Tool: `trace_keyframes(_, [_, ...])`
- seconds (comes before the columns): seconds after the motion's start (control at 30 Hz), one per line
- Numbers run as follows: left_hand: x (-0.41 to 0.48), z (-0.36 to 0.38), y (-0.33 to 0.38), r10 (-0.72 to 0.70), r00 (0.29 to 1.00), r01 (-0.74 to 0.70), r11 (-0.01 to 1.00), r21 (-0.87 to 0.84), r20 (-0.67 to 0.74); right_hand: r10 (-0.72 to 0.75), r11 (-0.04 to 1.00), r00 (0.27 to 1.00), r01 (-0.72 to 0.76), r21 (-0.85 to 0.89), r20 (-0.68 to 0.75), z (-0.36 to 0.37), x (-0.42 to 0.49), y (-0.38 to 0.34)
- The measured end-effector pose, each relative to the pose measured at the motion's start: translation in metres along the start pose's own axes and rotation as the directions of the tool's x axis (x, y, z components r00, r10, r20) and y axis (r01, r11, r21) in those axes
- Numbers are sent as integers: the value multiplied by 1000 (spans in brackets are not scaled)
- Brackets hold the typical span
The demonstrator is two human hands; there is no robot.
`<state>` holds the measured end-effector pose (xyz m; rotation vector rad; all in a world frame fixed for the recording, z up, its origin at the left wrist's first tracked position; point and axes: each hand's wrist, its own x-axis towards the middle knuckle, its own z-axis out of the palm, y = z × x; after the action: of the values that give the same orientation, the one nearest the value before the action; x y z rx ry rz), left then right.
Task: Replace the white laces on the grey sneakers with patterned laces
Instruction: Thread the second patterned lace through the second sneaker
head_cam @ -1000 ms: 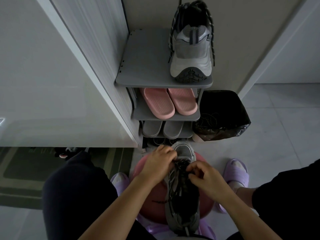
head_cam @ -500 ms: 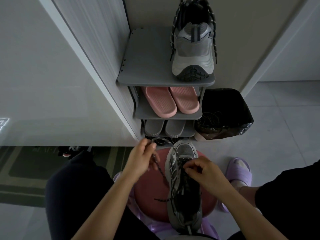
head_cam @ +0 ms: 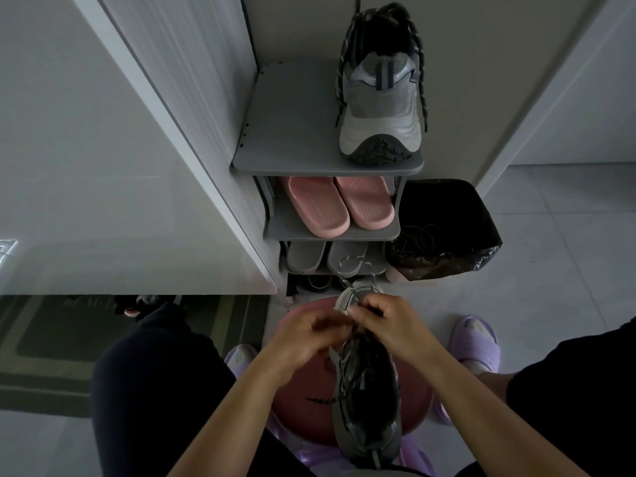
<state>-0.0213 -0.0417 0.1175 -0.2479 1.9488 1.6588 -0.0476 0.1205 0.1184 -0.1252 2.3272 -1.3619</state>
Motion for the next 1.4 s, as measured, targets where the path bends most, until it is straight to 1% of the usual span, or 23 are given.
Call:
trace_keyframes(0.03, [-2, 3, -6, -18, 999, 17, 1000, 26, 37, 0, 1000, 1000, 0, 5, -5, 0, 0, 0])
trace_keyframes(0.07, [-3, 6, -9, -21, 999, 20, 999, 33, 40, -1, 1000, 1000, 2, 9, -8, 1, 0, -1])
trace_keyframes(0.17, [-2, 13, -16, 0, 999, 1, 1000, 21, -40, 2, 1000, 1000, -2, 17, 5, 4, -2, -3])
trace_keyframes(0.23, [-2, 14, -19, -8, 997, 7, 1000, -14, -73, 6, 1000, 1000, -6, -25, -5, 4, -6, 0])
trace_keyframes(0.27, [-1, 14, -21, -18, 996, 15, 999, -39, -83, 10, 996, 1000, -12, -90, -23, 2, -10, 3])
trace_keyframes(0.33, [0, 14, -25, -36, 993, 27, 997, -78, -116, 7, 955, 999, -19, -295, -41, -1, -18, 10])
trace_keyframes(0.4, [2, 17, -28, -33, 986, 18, 995, -96, -161, 5, 890, 1000, 0, -456, 10, 0, -26, 15])
trace_keyframes(0.47, [3, 21, -29, -17, 977, -8, 993, -115, -214, 28, 867, 998, 2, -498, 52, 5, -30, 17])
trace_keyframes(0.5, [4, 24, -28, -15, 970, -18, 991, -132, -244, 39, 866, 998, -9, -500, 50, 7, -30, 17])
trace_keyframes(0.6, [3, 31, -25, -26, 955, -31, 981, -190, -294, 60, 866, 998, -37, -499, 29, 12, -29, 18])
trace_keyframes(0.63, [2, 33, -25, -20, 953, -36, 983, -181, -304, 60, 869, 998, -39, -494, 27, 14, -28, 20])
trace_keyframes(0.77, [4, 35, -31, 35, 922, -58, 997, -49, -385, 63, 901, 998, -54, -430, 6, 15, -28, 21])
trace_keyframes(0.83, [4, 37, -31, 35, 915, -56, 998, -41, -401, 61, 902, 998, -54, -429, 1, 15, -29, 20])
trace_keyframes(0.93, [0, 41, -30, 4, 924, -54, 991, -121, -383, 51, 892, 999, -45, -451, 1, 17, -29, 20])
trace_keyframes(1.03, [-3, 42, -30, -58, 945, -3, 982, -188, -321, 36, 900, 999, -39, -435, -17, 18, -29, 21])
trace_keyframes(1.1, [-4, 42, -30, -112, 958, 41, 965, -257, -265, 28, 916, 999, -37, -400, -28, 18, -29, 24])
trace_keyframes(1.17, [-5, 45, -30, -96, 968, 28, 960, -278, -233, 6, 935, 1000, -16, -353, -30, 19, -29, 27])
trace_keyframes(1.27, [-1, 48, -33, -34, 973, -11, 981, -193, -228, -16, 958, 999, 6, -285, -33, 22, -29, 29])
trace_keyframes(1.4, [3, 46, -38, -71, 961, 38, 991, -129, -268, -7, 998, 995, 1, -63, -95, 20, -30, 36])
